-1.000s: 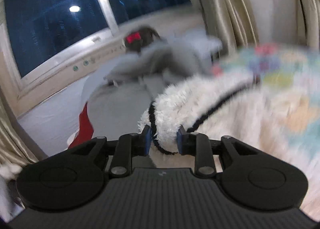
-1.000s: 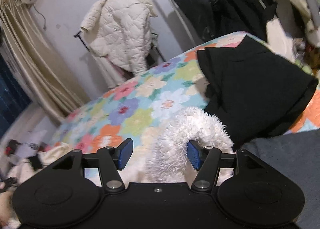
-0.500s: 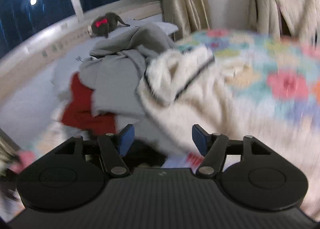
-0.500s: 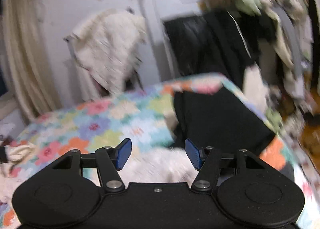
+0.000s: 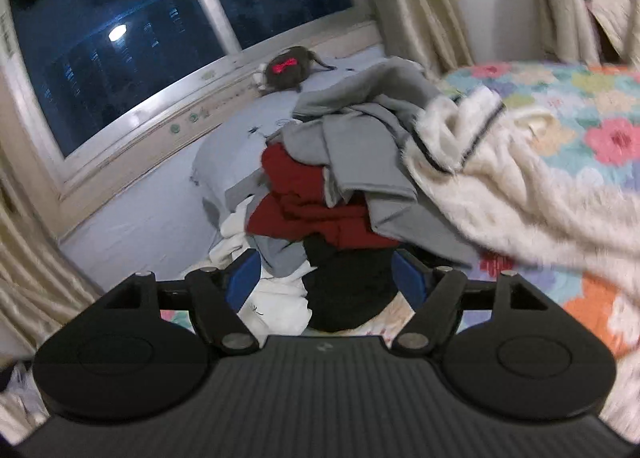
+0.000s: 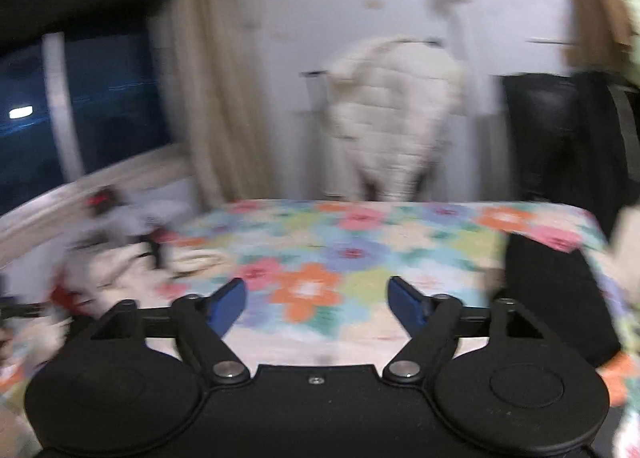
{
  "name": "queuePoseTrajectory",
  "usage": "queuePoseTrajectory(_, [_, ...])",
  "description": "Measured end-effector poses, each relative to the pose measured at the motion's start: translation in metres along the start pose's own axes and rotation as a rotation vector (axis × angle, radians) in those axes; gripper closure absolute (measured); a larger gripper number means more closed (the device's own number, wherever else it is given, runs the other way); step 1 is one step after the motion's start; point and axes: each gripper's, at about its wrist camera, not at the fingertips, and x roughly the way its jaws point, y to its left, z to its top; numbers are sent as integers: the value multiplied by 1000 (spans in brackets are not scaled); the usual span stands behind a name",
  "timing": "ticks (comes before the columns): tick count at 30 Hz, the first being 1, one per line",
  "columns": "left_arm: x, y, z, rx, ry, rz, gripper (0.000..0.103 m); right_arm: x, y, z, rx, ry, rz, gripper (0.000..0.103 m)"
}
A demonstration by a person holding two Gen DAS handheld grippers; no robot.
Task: Fold clothes
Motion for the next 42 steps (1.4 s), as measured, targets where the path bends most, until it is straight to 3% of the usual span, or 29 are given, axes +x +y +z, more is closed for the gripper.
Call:
queuePoseTrajectory(3, [-10,-21,-15,136,-49,-57,33,32,15,-17,-78,153,61,19])
queuePoseTrajectory(5, [-22,-35,-20,158,-80,-198,33,59,23,-33,-128,262,33,19])
queuePoseTrajectory(8, [-41,-59,-24,184,-125,-435,32,92,19,-58,-107,375,57,23])
queuePoseTrajectory(11, [-52,-83,-19,170,-123,-656,31,111,5,-73,23,405,155,23])
queuePoseTrajectory(13, [-55,-101,-16,147,-116,-761,28,122,-4,-84,134,406,229,23])
queuePoseTrajectory(16, [-50,-137,-16,181,-93,-842,22,133,-7,-100,247,409,269,22])
queuePoseTrajectory(18, [-49,-162,-20,243,-52,-877,22,141,-3,-112,251,441,281,22])
queuePoseTrajectory(20, [-52,-182,-27,346,15,-964,22,149,6,-124,212,490,251,22])
queuePoseTrajectory(22, [-68,-191,-36,452,-11,-986,22,150,14,-129,148,532,202,22])
queuePoseTrajectory(23, [-71,-196,-42,495,-42,-955,21,148,17,-130,128,535,197,22])
queuePoseTrajectory(25, [-64,-209,-53,561,-41,-871,10,151,16,-130,142,514,215,22])
queuePoseTrajectory(27, [-43,-223,-64,599,46,-809,10,159,7,-131,193,492,231,22])
queuePoseTrajectory(28, [-34,-228,-69,602,81,-798,12,164,2,-131,220,481,239,35])
queuePoseTrajectory(29, [-26,-229,-72,585,114,-810,19,168,-3,-132,247,470,246,52])
queuePoseTrajectory(30, [-18,-230,-70,543,163,-825,42,179,-9,-134,261,475,250,81])
queuePoseTrajectory(31, [-13,-227,-60,476,205,-837,60,190,-14,-137,271,485,252,81])
queuePoseTrajectory(32, [-9,-224,-49,410,243,-848,70,196,-19,-136,282,471,256,82])
queuePoseTrajectory(33, [-9,-221,-36,370,236,-844,84,199,-23,-133,293,449,261,83])
queuePoseTrajectory(36, [-18,-217,9,370,70,-767,86,193,-32,-115,308,319,284,84])
queuePoseTrajectory(39, [-14,-221,52,353,2,-733,86,186,-41,-95,253,178,250,92])
queuePoseTrajectory(42, [-4,-231,95,256,-49,-668,86,198,-53,-83,226,208,147,95])
